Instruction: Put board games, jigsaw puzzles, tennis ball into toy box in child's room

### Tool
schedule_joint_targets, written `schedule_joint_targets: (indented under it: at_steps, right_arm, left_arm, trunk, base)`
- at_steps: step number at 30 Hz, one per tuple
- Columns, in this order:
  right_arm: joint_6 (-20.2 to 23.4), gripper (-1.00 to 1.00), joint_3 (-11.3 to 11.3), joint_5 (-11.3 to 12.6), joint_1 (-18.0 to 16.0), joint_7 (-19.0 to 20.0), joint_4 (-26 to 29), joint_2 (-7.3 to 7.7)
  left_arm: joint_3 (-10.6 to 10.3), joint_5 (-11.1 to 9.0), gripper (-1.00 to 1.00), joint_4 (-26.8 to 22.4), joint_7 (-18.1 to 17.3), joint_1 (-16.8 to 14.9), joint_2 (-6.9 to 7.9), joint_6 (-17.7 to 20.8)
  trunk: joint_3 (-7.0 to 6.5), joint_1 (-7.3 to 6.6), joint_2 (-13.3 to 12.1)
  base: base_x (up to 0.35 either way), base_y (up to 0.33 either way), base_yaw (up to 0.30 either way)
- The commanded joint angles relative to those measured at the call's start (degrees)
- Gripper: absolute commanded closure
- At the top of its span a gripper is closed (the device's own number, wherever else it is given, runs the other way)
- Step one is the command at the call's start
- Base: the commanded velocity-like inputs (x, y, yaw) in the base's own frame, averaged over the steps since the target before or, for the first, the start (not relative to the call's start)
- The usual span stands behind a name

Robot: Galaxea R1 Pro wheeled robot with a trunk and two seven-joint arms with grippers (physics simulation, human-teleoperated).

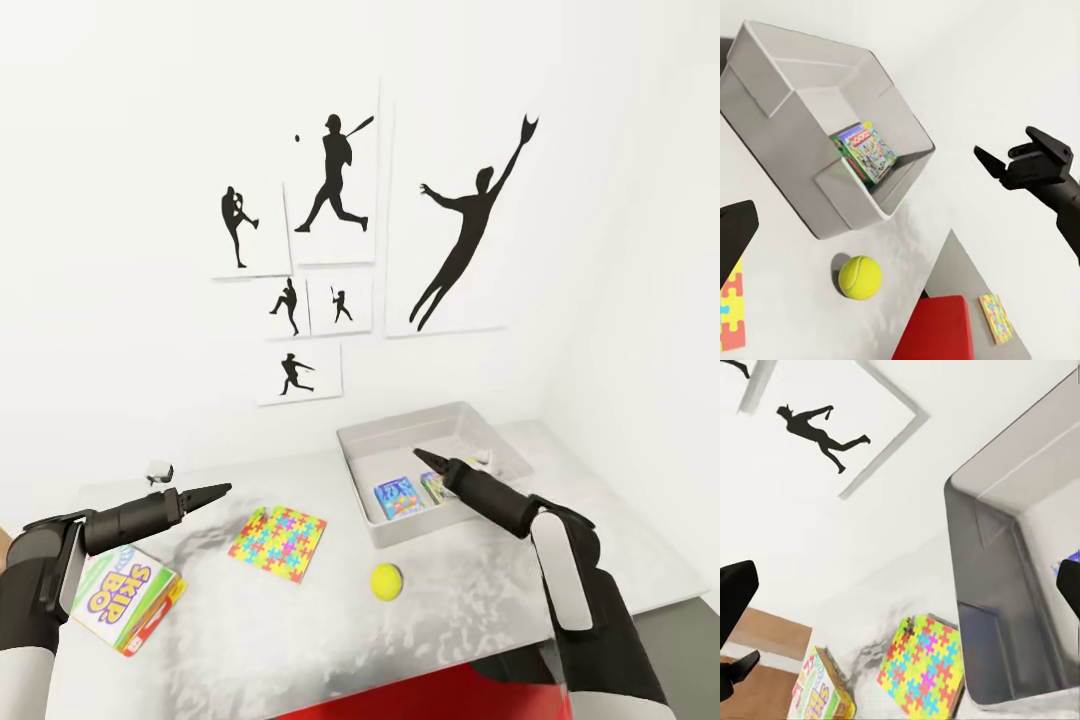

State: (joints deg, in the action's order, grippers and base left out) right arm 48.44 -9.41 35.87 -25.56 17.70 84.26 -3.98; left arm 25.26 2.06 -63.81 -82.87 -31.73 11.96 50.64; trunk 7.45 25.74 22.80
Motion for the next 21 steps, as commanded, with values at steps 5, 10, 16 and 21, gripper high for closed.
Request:
schedule_joint_targets:
  at_steps: [5,10,16,21]
  right_arm:
    - [1.1,-1.0,-4.1,-0.2,3.5,10.0,1.7,2.17]
    - [0.8,-1.0,-9.6,-0.4,5.6,24.4,2.5,3.76]
    - [0.8,-1.0,-14.5,-1.0,8.1,31.7,2.8,4.12]
    - [1.0,-1.0,-15.5,-0.8,8.9,32.8,2.8,5.39]
  left_arm:
    - [0.1,0.2,-1.0,0.0,-0.4,-0.1,-0.01,0.6]
    - [0.1,0.2,-1.0,0.0,-0.4,0.0,-0.01,0.6]
    - [0.1,0.2,-1.0,0.0,-0.4,0.0,-0.03,0.5]
    - [0.1,0.2,-1.0,0.0,-0.4,0.0,-0.02,0.5]
  trunk:
    - [-0.35,0.04,0.1]
    - [-0.82,0.04,0.1]
    - [-1.39,0.04,0.1]
    - [-1.86,0.04,0.1]
  base:
    - [0.0,0.0,0.0]
    - [0.0,0.0,0.0]
    - [0.0,0.0,0.0]
    - [0.0,0.0,0.0]
